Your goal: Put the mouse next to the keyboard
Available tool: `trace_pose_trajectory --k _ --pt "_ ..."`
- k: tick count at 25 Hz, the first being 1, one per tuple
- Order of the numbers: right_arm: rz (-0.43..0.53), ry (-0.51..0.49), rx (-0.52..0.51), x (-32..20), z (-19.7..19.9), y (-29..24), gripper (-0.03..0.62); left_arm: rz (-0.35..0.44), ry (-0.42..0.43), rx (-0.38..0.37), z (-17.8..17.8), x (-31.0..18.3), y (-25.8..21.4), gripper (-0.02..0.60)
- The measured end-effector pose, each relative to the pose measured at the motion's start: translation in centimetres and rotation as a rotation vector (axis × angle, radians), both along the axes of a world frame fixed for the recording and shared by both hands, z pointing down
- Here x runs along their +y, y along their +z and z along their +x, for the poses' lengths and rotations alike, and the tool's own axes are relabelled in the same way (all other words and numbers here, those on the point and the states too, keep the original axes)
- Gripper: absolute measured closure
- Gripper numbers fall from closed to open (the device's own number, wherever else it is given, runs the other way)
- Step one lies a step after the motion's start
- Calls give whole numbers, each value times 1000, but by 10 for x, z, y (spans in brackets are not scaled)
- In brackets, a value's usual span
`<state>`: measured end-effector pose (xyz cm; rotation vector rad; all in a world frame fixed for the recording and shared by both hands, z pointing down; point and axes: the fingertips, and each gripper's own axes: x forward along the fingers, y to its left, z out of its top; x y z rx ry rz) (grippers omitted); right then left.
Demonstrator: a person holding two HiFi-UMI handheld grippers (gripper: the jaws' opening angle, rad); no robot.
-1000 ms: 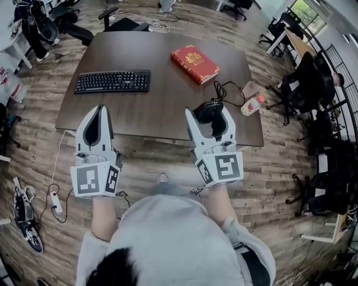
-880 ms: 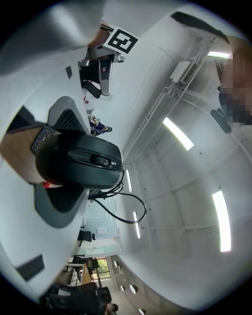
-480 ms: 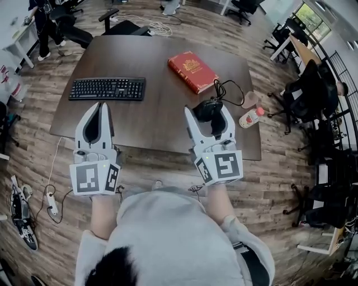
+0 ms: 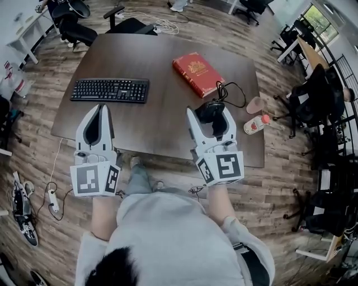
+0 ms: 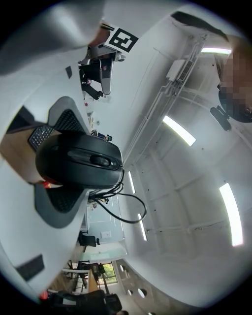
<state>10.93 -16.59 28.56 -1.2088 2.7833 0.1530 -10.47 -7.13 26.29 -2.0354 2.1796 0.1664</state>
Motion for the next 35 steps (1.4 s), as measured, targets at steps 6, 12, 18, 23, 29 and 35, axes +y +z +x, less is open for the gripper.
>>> trace_pose_trajectory --k 6,12,18,23,29,35 --pt "-13 22 0 -26 -7 4 341 0 24 -2 -8 -30 0 571" --pt "-29 46 3 -60 -27 7 341 -11 48 1 -30 -68 2 571" --pt "-53 77 1 -96 -53 12 341 -12 73 1 -60 -108 0 572" --pt "-74 110 3 -124 -75 19 341 -19 100 7 -86 -140 3 572" --pt "-117 152 19 -153 -99 36 341 -32 135 23 -115 -174 12 571" --pt "-210 200 47 -177 -114 67 341 -70 182 51 -134 -204 29 572"
